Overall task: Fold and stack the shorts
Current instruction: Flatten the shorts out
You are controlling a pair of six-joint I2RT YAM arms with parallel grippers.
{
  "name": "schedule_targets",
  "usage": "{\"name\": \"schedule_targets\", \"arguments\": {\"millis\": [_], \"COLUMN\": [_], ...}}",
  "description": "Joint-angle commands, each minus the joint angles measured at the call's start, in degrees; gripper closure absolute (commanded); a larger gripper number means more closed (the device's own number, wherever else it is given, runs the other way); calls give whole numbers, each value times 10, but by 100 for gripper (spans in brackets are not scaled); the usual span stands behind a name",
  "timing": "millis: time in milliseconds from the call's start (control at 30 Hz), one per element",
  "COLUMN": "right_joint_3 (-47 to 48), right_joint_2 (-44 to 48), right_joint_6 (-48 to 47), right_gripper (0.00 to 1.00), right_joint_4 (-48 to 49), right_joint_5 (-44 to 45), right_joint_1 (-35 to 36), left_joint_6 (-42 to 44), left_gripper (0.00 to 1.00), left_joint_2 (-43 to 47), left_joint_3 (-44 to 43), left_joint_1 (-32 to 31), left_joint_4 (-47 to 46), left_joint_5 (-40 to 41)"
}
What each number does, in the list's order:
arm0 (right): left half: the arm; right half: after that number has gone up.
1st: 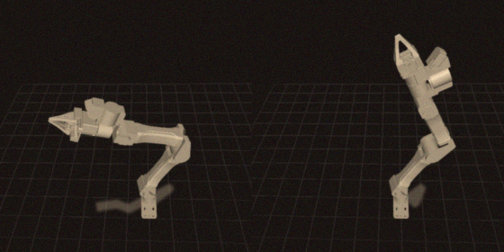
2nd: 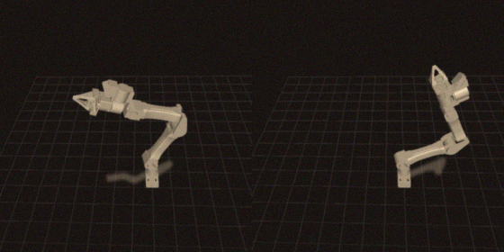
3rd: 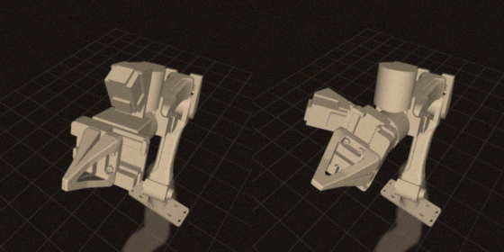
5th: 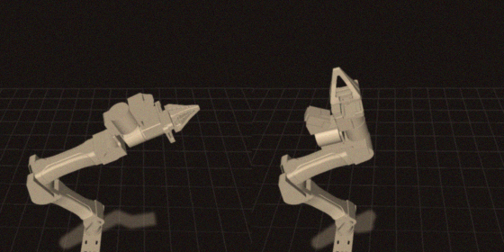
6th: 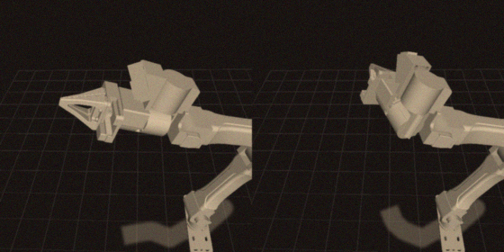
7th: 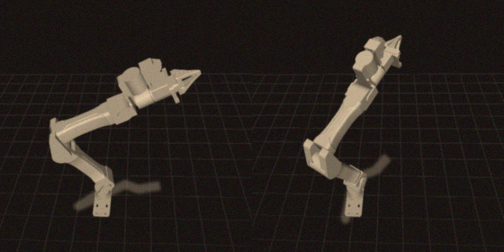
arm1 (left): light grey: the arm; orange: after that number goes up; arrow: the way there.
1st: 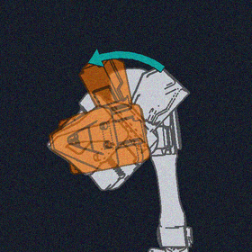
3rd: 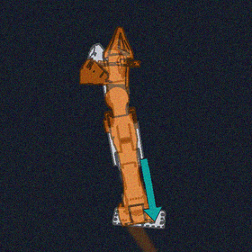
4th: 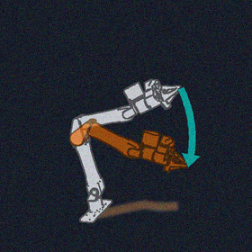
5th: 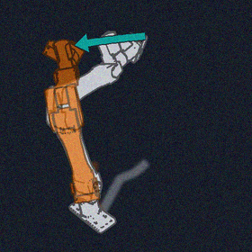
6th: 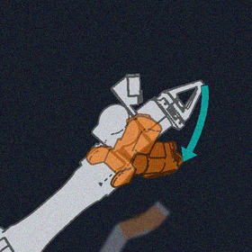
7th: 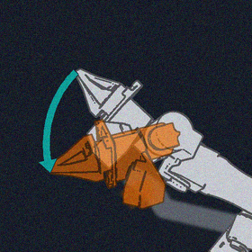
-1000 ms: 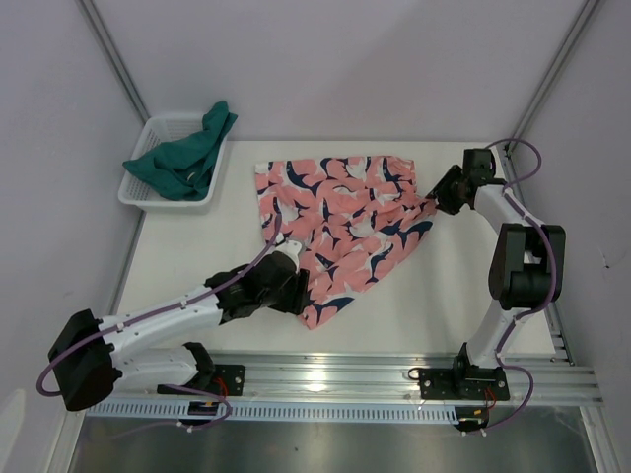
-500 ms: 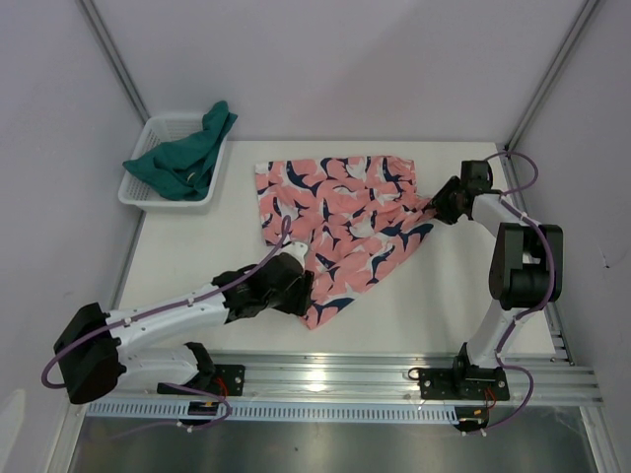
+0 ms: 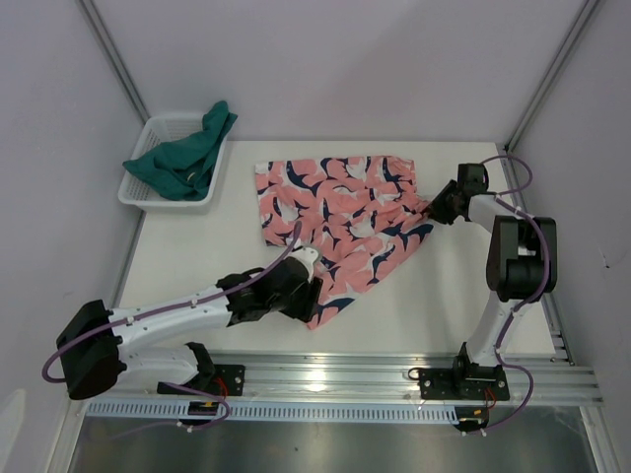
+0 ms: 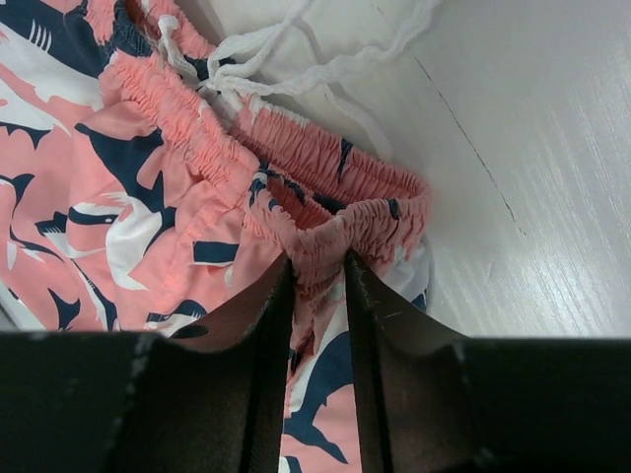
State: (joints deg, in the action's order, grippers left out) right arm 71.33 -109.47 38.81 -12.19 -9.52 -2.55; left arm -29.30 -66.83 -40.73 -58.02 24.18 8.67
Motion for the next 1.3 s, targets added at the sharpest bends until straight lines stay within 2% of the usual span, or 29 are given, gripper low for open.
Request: {"name": "schedule_targets", "arguments": {"millis": [0, 67, 133, 233, 333, 767, 867, 1167, 1267], "right_joint_3": [25, 28, 29, 33, 36, 31, 32, 31, 30], "right_joint_2": [-9, -16, -21, -28, -29, -27, -26, -27, -27], "right_joint_6": [-1, -2, -5, -10, -15, -18, -18, -17, -17], "right_gripper": [69, 69, 74, 92, 100, 100, 100, 100, 100], "right_joint_4": [18, 19, 20, 19, 18, 23, 23, 23, 23], "right_joint_5": [-1, -1, -1, 1, 2, -2, -2, -6, -6], "right_joint_1": [-1, 0, 2, 3, 4, 7, 7, 6, 6], "left_joint_6": [26, 31, 36, 41, 41, 59, 67, 66, 65], "left_gripper": [38, 37, 37, 36, 36, 35, 43, 41, 45], "left_joint_2": [-11, -20, -37, -62, -85, -139, -155, -168, -186], "left_joint_3": [-11, -15, -17, -27, -33, -72, -80, -60, -59], "left_joint_1": [-12, -17, -17, -17, -18, -17, -18, -17, -18], "left_joint_4": [-36, -40, -41, -40, -29, -10, -4, -15, -20], "left_joint_5": [-19, -18, -15, -1, 19, 66, 65, 34, 28]}}
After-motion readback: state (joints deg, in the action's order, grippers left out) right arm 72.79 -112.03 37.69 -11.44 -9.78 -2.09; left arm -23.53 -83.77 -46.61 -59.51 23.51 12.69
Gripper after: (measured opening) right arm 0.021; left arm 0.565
